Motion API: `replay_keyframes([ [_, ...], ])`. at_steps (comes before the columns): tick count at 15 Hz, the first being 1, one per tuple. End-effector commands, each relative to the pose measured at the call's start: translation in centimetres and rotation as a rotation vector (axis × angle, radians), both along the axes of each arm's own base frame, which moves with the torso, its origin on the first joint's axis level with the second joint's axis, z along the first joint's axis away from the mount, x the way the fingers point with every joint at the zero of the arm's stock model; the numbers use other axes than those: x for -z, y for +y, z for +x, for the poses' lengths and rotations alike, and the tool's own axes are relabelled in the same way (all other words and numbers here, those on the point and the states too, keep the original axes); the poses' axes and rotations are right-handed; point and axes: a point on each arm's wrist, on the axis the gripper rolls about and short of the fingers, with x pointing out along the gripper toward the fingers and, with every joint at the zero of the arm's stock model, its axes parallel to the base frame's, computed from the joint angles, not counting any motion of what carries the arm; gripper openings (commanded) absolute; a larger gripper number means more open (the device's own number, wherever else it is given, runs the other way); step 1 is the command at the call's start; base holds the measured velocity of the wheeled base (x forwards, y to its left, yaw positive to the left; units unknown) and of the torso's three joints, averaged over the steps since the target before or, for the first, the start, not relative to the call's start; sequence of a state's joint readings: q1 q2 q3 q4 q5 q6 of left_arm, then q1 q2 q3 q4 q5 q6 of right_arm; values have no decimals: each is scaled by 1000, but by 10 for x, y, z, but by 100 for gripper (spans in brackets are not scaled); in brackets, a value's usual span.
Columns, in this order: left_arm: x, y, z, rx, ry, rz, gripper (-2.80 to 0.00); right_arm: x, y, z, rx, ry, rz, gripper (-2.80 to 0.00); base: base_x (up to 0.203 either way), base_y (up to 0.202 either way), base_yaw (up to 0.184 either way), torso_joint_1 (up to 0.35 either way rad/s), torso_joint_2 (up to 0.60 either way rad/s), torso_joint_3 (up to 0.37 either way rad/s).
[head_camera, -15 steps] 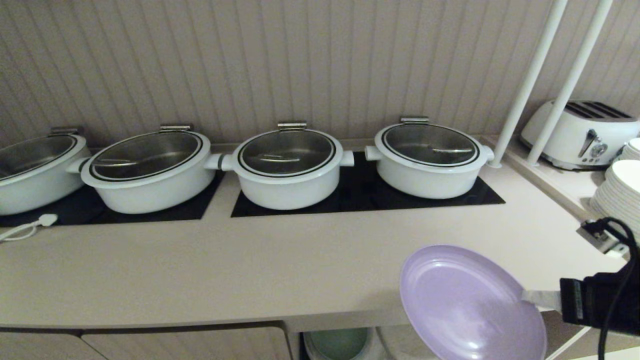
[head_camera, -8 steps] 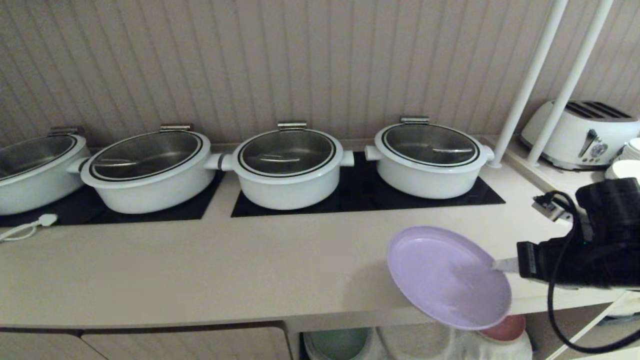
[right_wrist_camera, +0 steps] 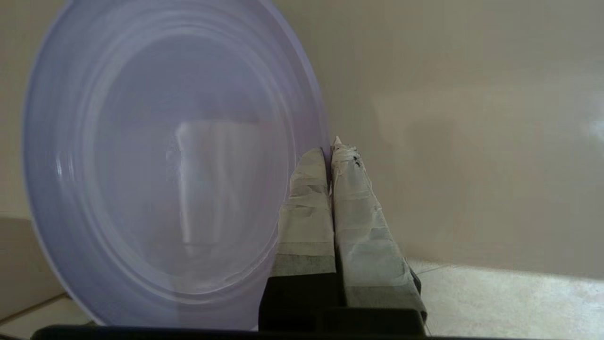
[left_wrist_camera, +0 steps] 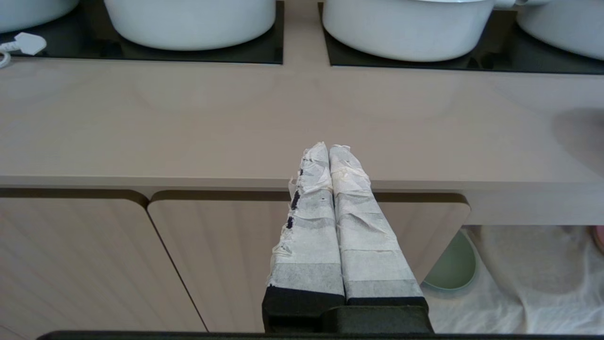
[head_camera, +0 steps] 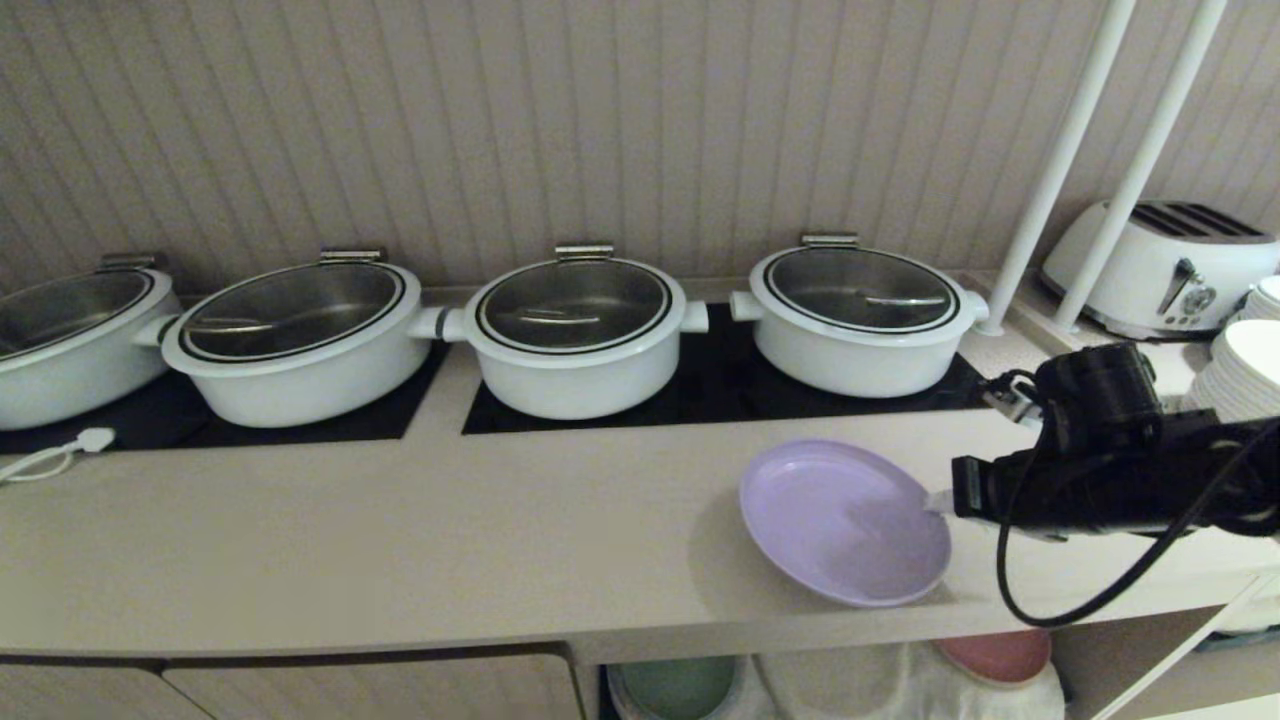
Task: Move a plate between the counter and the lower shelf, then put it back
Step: Put the plate
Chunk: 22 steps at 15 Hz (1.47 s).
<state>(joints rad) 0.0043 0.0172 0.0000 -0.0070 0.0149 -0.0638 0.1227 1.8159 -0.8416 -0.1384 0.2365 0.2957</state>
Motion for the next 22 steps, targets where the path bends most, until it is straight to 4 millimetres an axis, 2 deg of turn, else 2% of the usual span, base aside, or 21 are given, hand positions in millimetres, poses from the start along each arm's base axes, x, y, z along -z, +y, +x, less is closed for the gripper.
replay_keyframes([
  [1, 0, 0, 0, -1, 2, -1, -280, 7, 2, 10, 2, 16, -3, -280, 0, 0, 0, 0, 0, 0],
  [22, 0, 0, 0, -1, 1, -1, -280, 25, 2, 21, 45, 73, -6, -280, 0, 0, 0, 0, 0, 0],
])
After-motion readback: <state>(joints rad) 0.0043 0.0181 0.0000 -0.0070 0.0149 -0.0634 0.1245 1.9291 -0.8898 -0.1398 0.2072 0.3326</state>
